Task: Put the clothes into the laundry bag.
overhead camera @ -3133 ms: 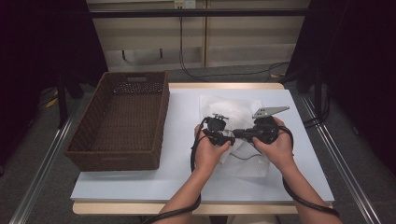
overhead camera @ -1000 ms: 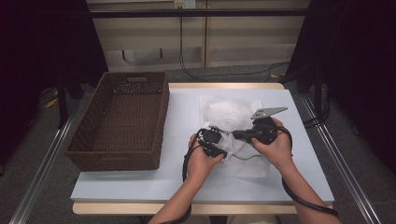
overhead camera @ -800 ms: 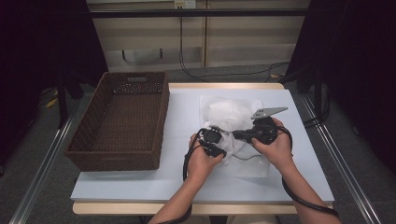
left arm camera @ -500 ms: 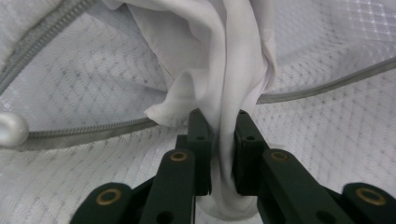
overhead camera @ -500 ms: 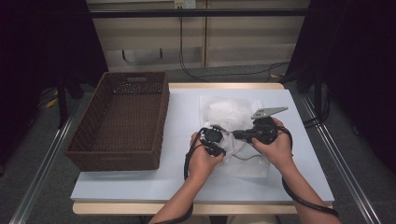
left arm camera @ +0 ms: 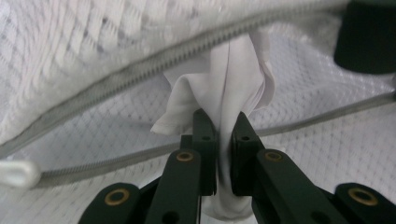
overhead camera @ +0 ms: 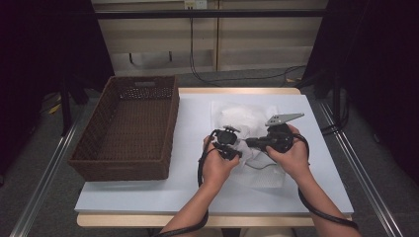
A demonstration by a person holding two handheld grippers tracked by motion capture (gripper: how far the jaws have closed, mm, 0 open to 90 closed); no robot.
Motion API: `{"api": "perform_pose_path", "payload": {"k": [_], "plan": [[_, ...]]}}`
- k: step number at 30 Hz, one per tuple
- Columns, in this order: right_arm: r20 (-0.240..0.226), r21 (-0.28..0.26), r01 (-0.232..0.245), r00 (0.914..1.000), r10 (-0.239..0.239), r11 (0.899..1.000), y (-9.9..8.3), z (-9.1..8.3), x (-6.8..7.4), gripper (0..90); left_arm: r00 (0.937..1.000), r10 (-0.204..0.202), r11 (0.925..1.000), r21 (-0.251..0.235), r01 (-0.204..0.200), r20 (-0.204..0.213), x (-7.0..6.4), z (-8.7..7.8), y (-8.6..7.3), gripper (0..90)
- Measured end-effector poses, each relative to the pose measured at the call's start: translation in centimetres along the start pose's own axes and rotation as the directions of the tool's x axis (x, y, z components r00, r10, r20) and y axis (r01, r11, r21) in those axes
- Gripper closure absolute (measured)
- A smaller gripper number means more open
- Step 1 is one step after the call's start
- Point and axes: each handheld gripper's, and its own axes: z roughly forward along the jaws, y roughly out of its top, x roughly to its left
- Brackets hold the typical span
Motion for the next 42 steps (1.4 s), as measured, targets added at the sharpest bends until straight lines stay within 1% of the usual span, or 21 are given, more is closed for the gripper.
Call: {"api": "perform_pose_path", "payload": {"k": [2, 4, 5, 6, 7, 8, 11, 12, 13, 16, 18, 21, 23, 25, 31, 32, 33, 36, 38, 39, 42], "plan": [[-0.001, 0.000, 0.000, 1.0000, 0.000, 1.000, 0.0, 0.0, 0.0, 90.0, 1.0000, 0.004, 1.0000, -0.006, -0.004, -0.004, -0.1, 0.2, 0.2, 84.1], [-0.002, -0.002, 0.000, 1.0000, 0.000, 1.000, 0.0, -0.1, 0.0, 90.0, 1.0000, 0.000, 0.9998, -0.018, 0.000, -0.007, -0.1, 0.3, 0.4, 84.0], [-0.002, -0.002, 0.000, 1.0000, 0.000, 1.000, 0.0, -0.1, 0.0, 90.0, 0.9999, -0.006, 0.9997, -0.026, 0.006, -0.008, -0.1, 0.5, 0.5, 84.1], [-0.002, -0.003, 0.000, 1.0000, 0.000, 1.000, 0.0, -0.1, 0.0, 90.0, 1.0000, -0.009, 0.9997, -0.023, 0.009, -0.004, -0.1, 0.5, 0.5, 84.0], [-0.002, -0.004, -0.001, 1.0000, 0.001, 1.000, 0.0, -0.1, 0.0, 90.0, 0.9998, -0.014, 0.9993, -0.036, 0.014, -0.012, -0.2, 0.7, 0.6, 84.0], [-0.002, -0.004, -0.002, 1.0000, 0.002, 1.000, 0.0, -0.2, 0.0, 90.0, 0.9997, -0.018, 0.9991, -0.038, 0.017, -0.016, -0.2, 0.7, 0.7, 84.0], [-0.004, -0.009, -0.001, 1.0000, 0.001, 1.000, 0.1, -0.2, 0.0, 90.0, 0.9997, -0.003, 0.9993, -0.038, 0.002, -0.023, -0.1, 0.7, 0.9, 84.0], [-0.003, -0.009, 0.000, 1.0000, 0.000, 1.000, 0.1, -0.2, 0.0, 90.0, 0.9996, -0.006, 0.9990, -0.045, 0.005, -0.028, -0.1, 0.7, 1.0, 84.0], [-0.003, -0.009, -0.001, 1.0000, 0.001, 1.000, 0.1, -0.2, 0.0, 90.0, 0.9995, -0.018, 0.9984, -0.054, 0.017, -0.027, -0.1, 0.7, 1.0, 84.0], [-0.003, -0.008, 0.002, 1.0000, -0.002, 1.000, 0.1, -0.2, 0.0, 90.0, 0.9990, -0.022, 0.9977, -0.065, 0.020, -0.038, 0.1, 0.7, 1.2, 84.0], [-0.003, -0.010, 0.000, 1.0000, 0.000, 1.000, 0.1, -0.2, 0.0, 90.0, 0.9991, -0.022, 0.9977, -0.064, 0.020, -0.037, 0.3, 0.7, 1.2, 84.0], [-0.003, -0.010, -0.003, 1.0000, 0.003, 1.000, 0.1, -0.3, 0.0, 90.0, 0.9986, -0.024, 0.9969, -0.076, 0.020, -0.047, 0.3, 0.7, 1.3, 83.9], [-0.002, -0.011, -0.004, 1.0000, 0.004, 1.000, 0.1, -0.3, 0.0, 90.0, 0.9987, -0.027, 0.9968, -0.077, 0.024, -0.043, 0.4, 0.7, 1.4, 83.9], [0.000, -0.012, -0.002, 1.0000, 0.002, 1.000, 0.1, -0.4, 0.0, 90.0, 0.9982, -0.028, 0.9965, -0.080, 0.024, -0.053, 0.4, 0.7, 1.4, 83.9], [-0.001, -0.011, -0.004, 1.0000, 0.004, 1.000, 0.1, -0.4, 0.0, 90.0, 0.9974, -0.033, 0.9952, -0.094, 0.027, -0.064, 0.7, 0.8, 1.6, 83.8], [-0.001, -0.011, -0.002, 1.0000, 0.002, 1.000, 0.1, -0.4, 0.0, 90.0, 0.9973, -0.040, 0.9944, -0.100, 0.034, -0.061, 0.7, 0.8, 1.7, 83.8], [-0.001, -0.012, -0.002, 1.0000, 0.002, 1.000, 0.1, -0.4, 0.0, 90.0, 0.9967, -0.046, 0.9933, -0.109, 0.038, -0.067, 0.7, 0.8, 1.7, 83.8], [-0.003, -0.015, 0.002, 1.0000, -0.002, 1.000, 0.2, -0.5, 0.0, 90.0, 0.9962, -0.045, 0.9920, -0.121, 0.035, -0.074, 0.8, 0.7, 1.8, 83.8], [-0.002, -0.019, -0.002, 1.0000, 0.001, 1.000, 0.2, -0.5, 0.0, 90.0, 0.9951, -0.050, 0.9911, -0.127, 0.039, -0.085, 0.9, 0.6, 1.9, 83.8], [-0.001, -0.019, -0.003, 1.0000, 0.003, 1.000, 0.2, -0.5, 0.0, 90.0, 0.9947, -0.047, 0.9910, -0.130, 0.035, -0.091, 1.0, 0.6, 1.9, 83.8], [-0.005, -0.021, 0.003, 1.0000, -0.003, 1.000, 0.2, -0.5, 0.1, 90.0, 0.9929, -0.057, 0.9877, -0.151, 0.041, -0.104, 1.2, 0.5, 2.0, 83.7]]}}
